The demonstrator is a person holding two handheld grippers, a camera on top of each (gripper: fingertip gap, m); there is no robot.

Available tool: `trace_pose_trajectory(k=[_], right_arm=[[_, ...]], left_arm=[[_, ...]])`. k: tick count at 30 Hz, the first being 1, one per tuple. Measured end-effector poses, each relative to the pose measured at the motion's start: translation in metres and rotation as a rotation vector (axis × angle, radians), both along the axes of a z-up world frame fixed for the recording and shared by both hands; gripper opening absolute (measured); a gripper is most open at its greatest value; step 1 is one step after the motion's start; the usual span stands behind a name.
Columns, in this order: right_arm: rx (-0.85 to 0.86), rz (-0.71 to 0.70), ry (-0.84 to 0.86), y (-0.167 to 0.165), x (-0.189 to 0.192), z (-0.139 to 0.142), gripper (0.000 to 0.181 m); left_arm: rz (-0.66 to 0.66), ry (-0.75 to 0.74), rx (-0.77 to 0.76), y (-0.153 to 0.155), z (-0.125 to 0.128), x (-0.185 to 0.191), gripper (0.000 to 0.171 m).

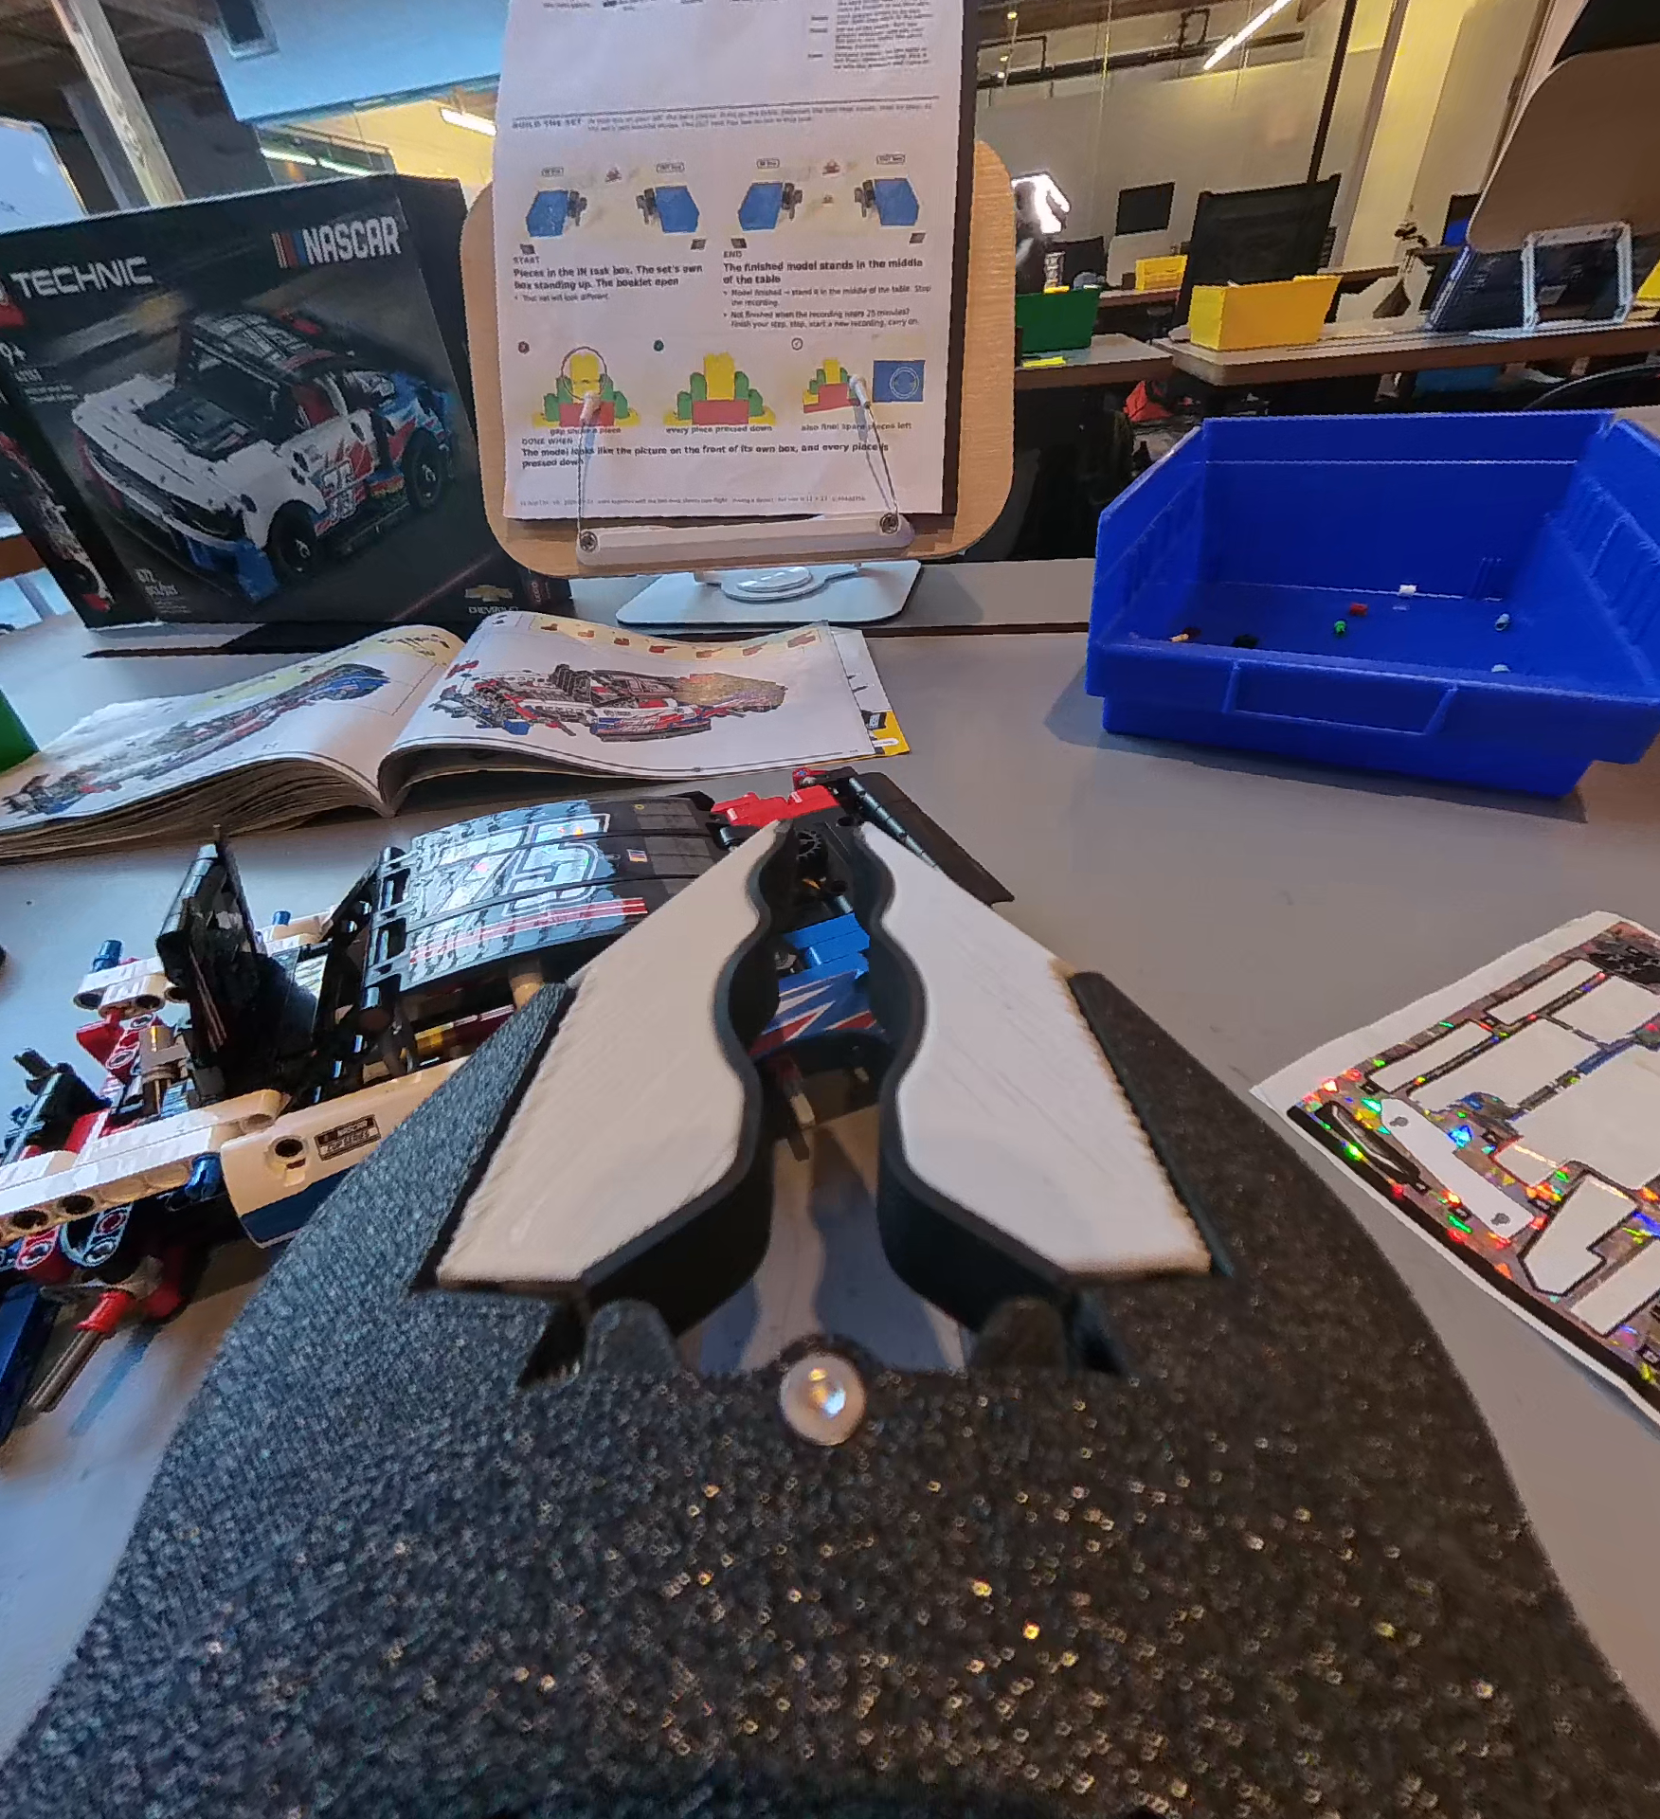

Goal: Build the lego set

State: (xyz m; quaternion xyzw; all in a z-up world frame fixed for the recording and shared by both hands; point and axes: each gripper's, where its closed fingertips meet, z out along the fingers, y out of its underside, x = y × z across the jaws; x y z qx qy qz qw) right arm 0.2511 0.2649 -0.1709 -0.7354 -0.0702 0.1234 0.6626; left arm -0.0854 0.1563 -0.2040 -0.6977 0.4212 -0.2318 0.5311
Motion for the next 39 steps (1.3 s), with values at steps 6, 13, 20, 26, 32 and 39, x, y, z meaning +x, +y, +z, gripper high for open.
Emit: trace_pose_trajectory(k=[6,13,20,26,32,39], right_arm=[[-0.006,-0.002,-0.004,0.0007,0.0,-0.0009,0.01],[-0.015,-0.005,-0.01,0.0018,-0.0001,-0.0024,0.01],[-0.015,-0.008,-0.004,0.0023,0.001,-0.0024,0.01],[-0.016,-0.009,-0.018,0.0031,0.0002,-0.003,0.01],[-0.018,-0.015,-0.02,0.0036,0.0008,-0.0033,0.01],[-0.017,-0.025,-0.022,0.0041,0.0023,-0.0032,0.01]], left_arm=[[-0.007,0.014,0.004,-0.001,-0.0015,0.0013,0.012],[-0.01,-0.005,-0.017,-0.0002,-0.0008,0.0006,0.012],[-0.009,-0.02,-0.042,0.0017,-0.0006,-0.0004,0.011],[-0.009,-0.033,-0.047,0.002,0.0006,-0.0013,0.012],[-0.011,-0.036,-0.044,0.0017,0.0014,-0.0013,0.012],[-0.014,-0.034,-0.051,0.0019,0.0008,-0.0011,0.012]])
